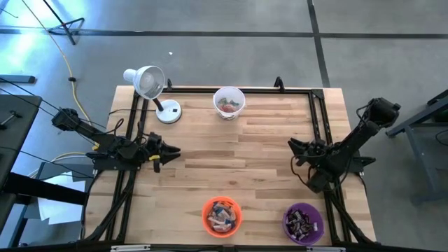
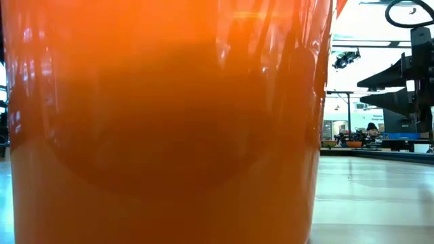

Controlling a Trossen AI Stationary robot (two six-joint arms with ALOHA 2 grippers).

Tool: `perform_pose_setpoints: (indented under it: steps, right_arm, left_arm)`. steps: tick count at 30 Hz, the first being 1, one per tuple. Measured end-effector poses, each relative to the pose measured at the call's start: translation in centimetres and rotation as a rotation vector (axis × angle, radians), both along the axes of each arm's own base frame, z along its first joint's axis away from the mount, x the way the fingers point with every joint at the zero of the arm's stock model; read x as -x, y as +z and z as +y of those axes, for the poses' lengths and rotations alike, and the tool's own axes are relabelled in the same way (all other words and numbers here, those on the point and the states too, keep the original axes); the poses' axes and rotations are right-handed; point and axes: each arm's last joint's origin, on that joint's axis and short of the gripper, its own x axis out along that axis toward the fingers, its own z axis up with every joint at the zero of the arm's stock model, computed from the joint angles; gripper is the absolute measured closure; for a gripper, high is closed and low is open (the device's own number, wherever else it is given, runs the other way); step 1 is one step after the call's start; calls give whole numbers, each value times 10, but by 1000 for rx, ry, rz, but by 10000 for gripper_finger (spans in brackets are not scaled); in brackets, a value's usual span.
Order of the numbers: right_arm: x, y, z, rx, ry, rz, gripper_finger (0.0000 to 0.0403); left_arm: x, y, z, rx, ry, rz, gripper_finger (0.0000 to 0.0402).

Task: Organize candy in baskets
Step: Return to Home Position

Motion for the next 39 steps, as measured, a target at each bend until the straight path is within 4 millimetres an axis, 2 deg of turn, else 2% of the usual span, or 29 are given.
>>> perform_pose_setpoints:
  steps: [6,14,17,20,26,34,37,39]
  right_arm:
    - [-2,1,15,-113,70,-90,242]
    - [1,5,35,-179,188,-127,242]
    - [-3,13,45,-210,197,-148,242]
    - [-11,30,58,-180,196,-127,242]
    - [-28,79,88,-50,221,1,242]
    - [-55,124,98,46,290,177,242]
    - [-73,146,100,72,401,198,242]
    - [-86,162,100,140,559,160,242]
  left_arm:
    - [0,0,1,3,23,-2,263]
    - [0,0,1,-7,36,-2,263]
    - [0,0,1,-8,41,-3,263]
    - [0,0,1,-8,41,-3,263]
    - [0,0,1,-22,38,-1,263]
    - [0,0,1,-67,26,6,263]
    - [0,0,0,-64,1,7,263]
    - [0,0,0,-62,-9,8,263]
